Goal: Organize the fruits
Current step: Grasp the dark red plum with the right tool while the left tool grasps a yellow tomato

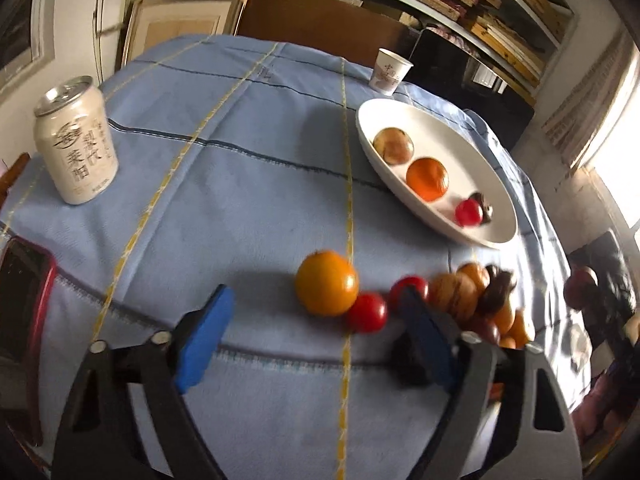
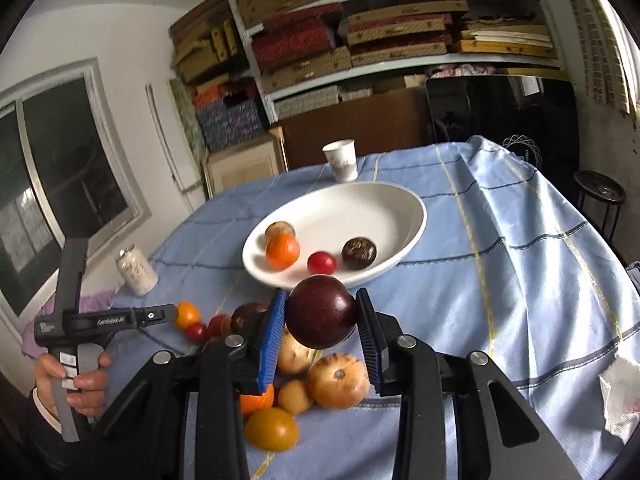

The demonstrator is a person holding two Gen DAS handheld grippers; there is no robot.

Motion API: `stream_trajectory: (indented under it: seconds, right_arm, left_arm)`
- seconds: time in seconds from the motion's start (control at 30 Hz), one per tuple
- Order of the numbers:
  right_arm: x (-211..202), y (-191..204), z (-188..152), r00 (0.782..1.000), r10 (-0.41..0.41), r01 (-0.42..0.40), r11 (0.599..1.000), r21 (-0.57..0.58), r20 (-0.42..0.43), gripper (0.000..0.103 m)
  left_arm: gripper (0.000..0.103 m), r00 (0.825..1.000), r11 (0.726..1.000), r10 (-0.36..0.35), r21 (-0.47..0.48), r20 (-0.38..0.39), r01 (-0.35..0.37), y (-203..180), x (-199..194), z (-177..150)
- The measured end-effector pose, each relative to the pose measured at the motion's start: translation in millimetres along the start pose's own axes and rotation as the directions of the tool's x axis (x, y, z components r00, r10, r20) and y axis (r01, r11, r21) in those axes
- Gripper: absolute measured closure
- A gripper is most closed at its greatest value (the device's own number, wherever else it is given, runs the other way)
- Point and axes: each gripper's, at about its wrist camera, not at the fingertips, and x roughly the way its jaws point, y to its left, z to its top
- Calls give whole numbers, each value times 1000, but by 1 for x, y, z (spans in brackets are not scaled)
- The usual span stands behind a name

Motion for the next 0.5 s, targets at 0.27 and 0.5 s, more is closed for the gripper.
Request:
stream_trajectory:
  seconds: [0.27,0.5]
  right_arm:
    - [10,0,-4,999,-25,24,999,-30,-36,67]
    - [12,6,-7,998,-23,20,998,-57,-57,67]
  left_arm:
    - [50,998,999,24,-34,-61,-26,-6,28,8]
    - [51,997,998,55,-32,-58,-57,-5,37,11]
